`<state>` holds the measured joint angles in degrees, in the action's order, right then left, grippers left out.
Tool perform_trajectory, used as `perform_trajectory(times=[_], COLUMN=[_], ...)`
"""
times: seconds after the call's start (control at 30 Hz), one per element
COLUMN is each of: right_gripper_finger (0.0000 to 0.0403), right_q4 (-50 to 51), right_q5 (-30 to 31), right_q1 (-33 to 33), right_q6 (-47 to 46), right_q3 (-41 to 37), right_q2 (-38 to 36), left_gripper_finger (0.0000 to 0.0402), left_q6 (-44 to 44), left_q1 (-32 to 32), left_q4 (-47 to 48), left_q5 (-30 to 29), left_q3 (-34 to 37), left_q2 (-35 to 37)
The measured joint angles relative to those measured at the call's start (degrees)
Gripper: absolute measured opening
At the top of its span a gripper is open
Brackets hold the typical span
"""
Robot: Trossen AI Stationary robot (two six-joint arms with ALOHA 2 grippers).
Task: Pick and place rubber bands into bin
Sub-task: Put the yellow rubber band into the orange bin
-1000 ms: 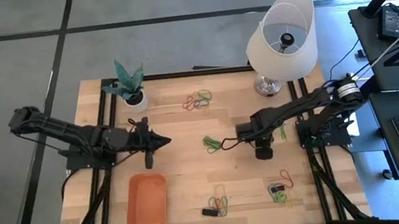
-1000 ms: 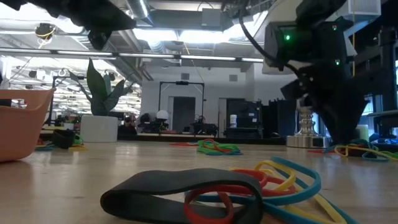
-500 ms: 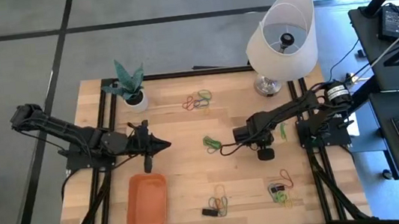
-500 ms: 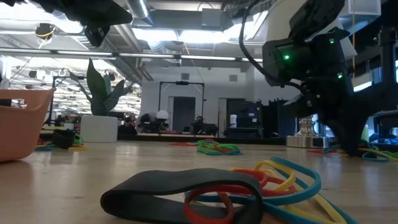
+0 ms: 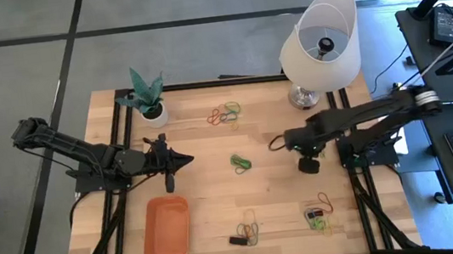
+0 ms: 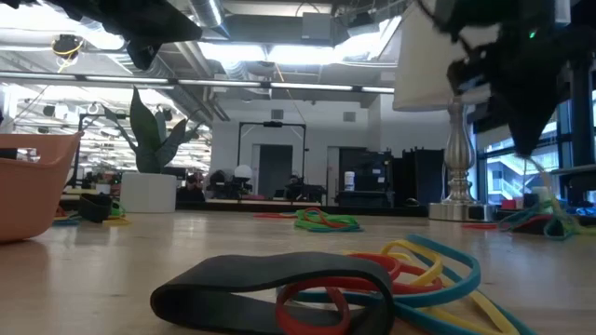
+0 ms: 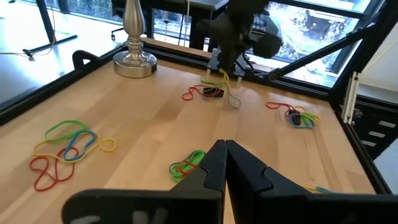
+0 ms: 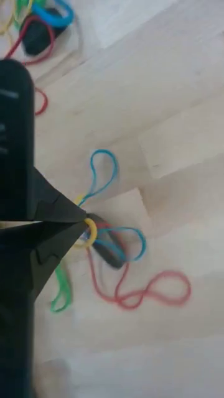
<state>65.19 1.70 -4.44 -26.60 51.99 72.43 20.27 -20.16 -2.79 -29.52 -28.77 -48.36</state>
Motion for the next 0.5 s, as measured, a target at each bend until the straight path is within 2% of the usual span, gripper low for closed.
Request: perform_trajectory(times=[0.23, 0.5], right_gripper_finger=[0.0001, 0.0], right_q4=[4.5, 4.4], right_q5=[3.3, 7.6], right_q1=[-3.2, -7.7], right_q6=[-9.9, -17.4], right_q3=[0.0, 0.0], right_q2=[-11.1, -19.2], left_gripper_finger=[0.0004, 0.0004], left_q6=[0.0, 0.0], left_q1=[0.0, 0.0], left_q4=[0.0, 0.0], left_q5=[-0.1, -2.6], left_q3=[0.0, 0.0], left_q2=[0.0, 0.0])
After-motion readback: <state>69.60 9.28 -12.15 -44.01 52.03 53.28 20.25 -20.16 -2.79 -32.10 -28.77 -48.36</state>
